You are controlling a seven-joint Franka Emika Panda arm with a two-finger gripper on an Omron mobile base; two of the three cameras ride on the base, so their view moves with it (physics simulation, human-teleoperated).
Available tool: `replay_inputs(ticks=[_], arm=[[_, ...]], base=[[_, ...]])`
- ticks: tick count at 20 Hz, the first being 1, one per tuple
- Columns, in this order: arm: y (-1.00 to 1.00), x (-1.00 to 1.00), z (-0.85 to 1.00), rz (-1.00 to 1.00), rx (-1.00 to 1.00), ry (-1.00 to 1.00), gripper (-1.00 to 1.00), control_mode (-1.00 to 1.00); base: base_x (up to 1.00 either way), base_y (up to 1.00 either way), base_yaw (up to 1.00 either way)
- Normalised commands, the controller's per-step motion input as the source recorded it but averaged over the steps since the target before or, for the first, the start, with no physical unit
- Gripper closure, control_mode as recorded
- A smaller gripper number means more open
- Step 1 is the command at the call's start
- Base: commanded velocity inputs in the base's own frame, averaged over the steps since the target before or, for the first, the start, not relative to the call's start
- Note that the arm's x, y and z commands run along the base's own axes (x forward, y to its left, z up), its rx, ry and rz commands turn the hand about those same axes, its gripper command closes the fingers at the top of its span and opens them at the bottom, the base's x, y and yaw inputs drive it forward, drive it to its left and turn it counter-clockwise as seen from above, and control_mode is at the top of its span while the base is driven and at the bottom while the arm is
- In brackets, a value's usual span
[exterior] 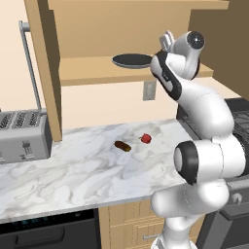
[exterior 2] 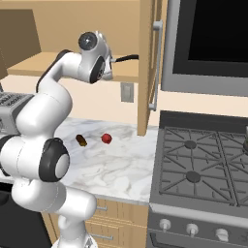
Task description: Pick the pan from the cabinet and place it on the stove. Then turn on the stove burner for the pan.
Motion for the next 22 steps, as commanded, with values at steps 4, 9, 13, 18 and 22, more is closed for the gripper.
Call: replay_inputs(ticks=[4,9,13,18,22], arm=[[-0.41,0.39,-0.01,0.0,0.0,0.01,-1.0,-1.0],[-0.38,0.34,0.0,0.0,0.0,0.0,-1.0,-1.0],[-0.32,0.34,-0.05,0.0,0.0,0.0,-1.0,-1.0],[-0.27,0.33,-0.04,0.0,0.0,0.0,-1.0,-1.0],[-0.2,0.3,-0.03,0.01,0.01,-0.01,-1.0,-1.0]], base=[[0.0,0.0,0.0],[0.0,0.0,0.0],[0.0,0.0,0.0],[0.0,0.0,0.0],[0.0,0.0,0.0]])
